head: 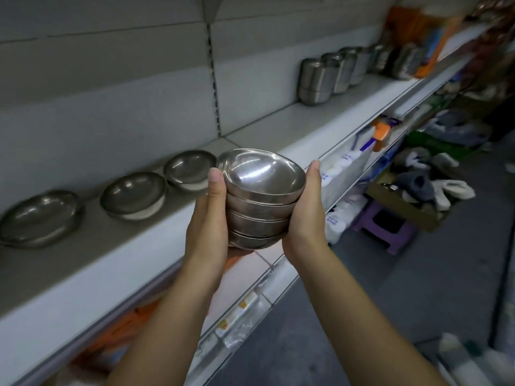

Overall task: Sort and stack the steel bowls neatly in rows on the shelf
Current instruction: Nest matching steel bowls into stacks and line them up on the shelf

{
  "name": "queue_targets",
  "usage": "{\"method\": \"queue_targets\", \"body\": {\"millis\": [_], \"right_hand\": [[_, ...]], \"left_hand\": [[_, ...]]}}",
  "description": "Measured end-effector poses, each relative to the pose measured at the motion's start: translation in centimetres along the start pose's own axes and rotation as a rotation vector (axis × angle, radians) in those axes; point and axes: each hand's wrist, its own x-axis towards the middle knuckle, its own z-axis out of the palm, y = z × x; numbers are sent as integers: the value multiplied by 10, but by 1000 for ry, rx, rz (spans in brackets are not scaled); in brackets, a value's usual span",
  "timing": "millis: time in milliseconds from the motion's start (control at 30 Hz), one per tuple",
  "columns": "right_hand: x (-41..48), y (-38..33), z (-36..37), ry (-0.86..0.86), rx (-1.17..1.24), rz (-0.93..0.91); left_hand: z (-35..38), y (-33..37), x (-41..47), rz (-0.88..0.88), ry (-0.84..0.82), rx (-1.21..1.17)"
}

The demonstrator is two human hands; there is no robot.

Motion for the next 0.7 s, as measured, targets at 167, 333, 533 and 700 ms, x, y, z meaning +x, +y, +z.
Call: {"method": "queue_targets", "body": {"millis": [167,333,533,700], "right_hand": [[50,-48,-70,84,-22,-29],[87,-88,-128,100,-16,-100],[129,-115,-173,183,40,-110],[176,-132,-203,229,62,-92]], "left_hand": [[98,-5,27,-27,-113,-27],[178,-8,47,-9,-170,-7],[244,-8,82,159,-18,314],[302,-20,121,455,53,230]]}}
